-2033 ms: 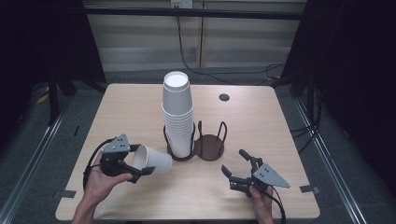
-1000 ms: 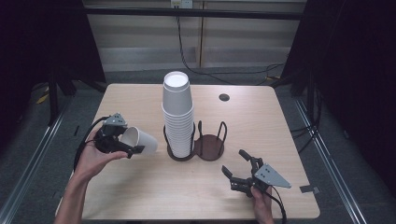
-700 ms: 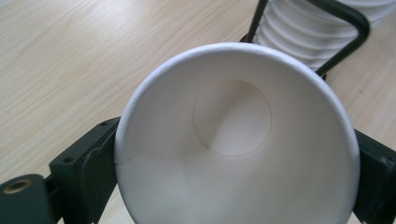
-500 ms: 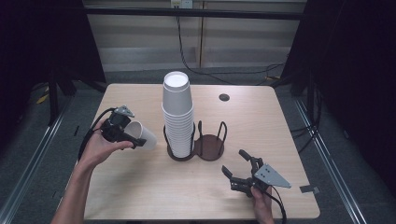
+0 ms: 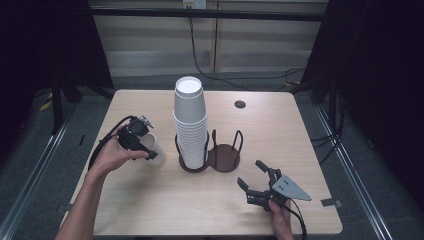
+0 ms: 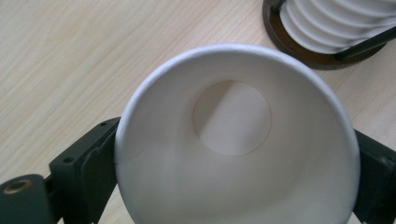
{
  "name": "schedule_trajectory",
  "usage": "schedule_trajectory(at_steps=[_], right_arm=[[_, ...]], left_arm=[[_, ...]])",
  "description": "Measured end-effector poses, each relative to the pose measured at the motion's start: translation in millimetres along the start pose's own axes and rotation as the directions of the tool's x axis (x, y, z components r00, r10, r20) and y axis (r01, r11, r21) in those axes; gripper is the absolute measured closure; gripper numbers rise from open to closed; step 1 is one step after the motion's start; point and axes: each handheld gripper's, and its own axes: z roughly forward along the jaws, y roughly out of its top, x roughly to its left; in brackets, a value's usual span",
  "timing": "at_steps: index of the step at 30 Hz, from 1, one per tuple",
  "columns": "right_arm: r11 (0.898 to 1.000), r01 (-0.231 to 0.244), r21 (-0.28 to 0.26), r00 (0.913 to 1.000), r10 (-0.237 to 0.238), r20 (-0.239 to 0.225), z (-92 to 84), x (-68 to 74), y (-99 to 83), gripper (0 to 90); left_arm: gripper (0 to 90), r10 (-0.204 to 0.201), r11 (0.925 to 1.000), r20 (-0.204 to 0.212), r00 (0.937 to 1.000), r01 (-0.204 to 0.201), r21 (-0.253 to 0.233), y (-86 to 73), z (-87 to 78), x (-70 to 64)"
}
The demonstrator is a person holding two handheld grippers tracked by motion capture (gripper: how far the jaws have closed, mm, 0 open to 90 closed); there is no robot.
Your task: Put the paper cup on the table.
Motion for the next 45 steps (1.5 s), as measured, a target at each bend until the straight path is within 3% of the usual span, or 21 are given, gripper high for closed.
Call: schedule_trajectory(at_steps=[6,11,14,21,29,31,35,39,43,45], right_arm=[[1.000,0.001,0.004,1.0000,-0.001,0.000,0.4,0.0,0.1,13.2],[1.000,-0.001,0.006,1.0000,0.001,-0.001,0.8,0.0,0.2,13.2],[1.000,0.001,0.005,1.0000,-0.001,0.000,0.8,-0.1,0.2,13.2],[1.000,0.000,0.005,1.0000,0.000,-0.004,0.4,-0.1,0.1,13.2],[1.000,0.000,0.000,1.0000,0.000,-0.008,0.0,-0.2,0.0,13.2],[1.000,0.000,-0.003,1.0000,0.000,-0.007,-0.3,-0.2,-0.1,13.2],[1.000,0.000,-0.005,1.0000,0.000,-0.008,-0.4,-0.1,-0.2,13.2],[1.000,-0.001,-0.005,1.0000,0.001,-0.008,-0.4,-0.1,-0.2,13.2],[1.000,-0.001,-0.007,1.0000,0.001,-0.009,-0.4,-0.2,-0.2,13.2],[1.000,-0.001,-0.007,1.0000,0.001,-0.009,-0.4,-0.2,-0.2,13.2]], left_arm=[[5.5,0.028,0.9996,-0.001,0.9996,-0.028,-0.007,5.3,4.4,-2.8],[3.8,0.066,0.9978,-0.035,0.9972,-0.066,-0.005,8.2,9.6,-7.3],[3.5,0.088,0.9960,-0.034,0.9955,-0.087,0.017,9.6,14.4,-9.7],[2.7,0.101,0.9944,-0.043,0.9940,-0.099,0.036,11.9,22.7,-13.9],[4.1,0.040,0.9990,-0.012,0.9991,-0.039,0.022,3.3,30.5,-11.9],[5.5,0.055,0.9981,0.000,0.9985,-0.055,0.026,-0.2,33.4,-12.2],[5.2,0.049,0.9988,0.000,0.9988,-0.049,-0.007,-8.1,33.0,-11.9],[7.0,0.031,0.9983,0.004,0.9995,-0.030,-0.049,-15.5,32.2,-10.3],[7.6,0.035,0.9978,0.018,0.9992,-0.034,-0.057,-21.7,33.1,-8.4],[10.9,0.015,0.9973,0.020,0.9997,-0.014,-0.072,-24.1,32.5,-7.8]])
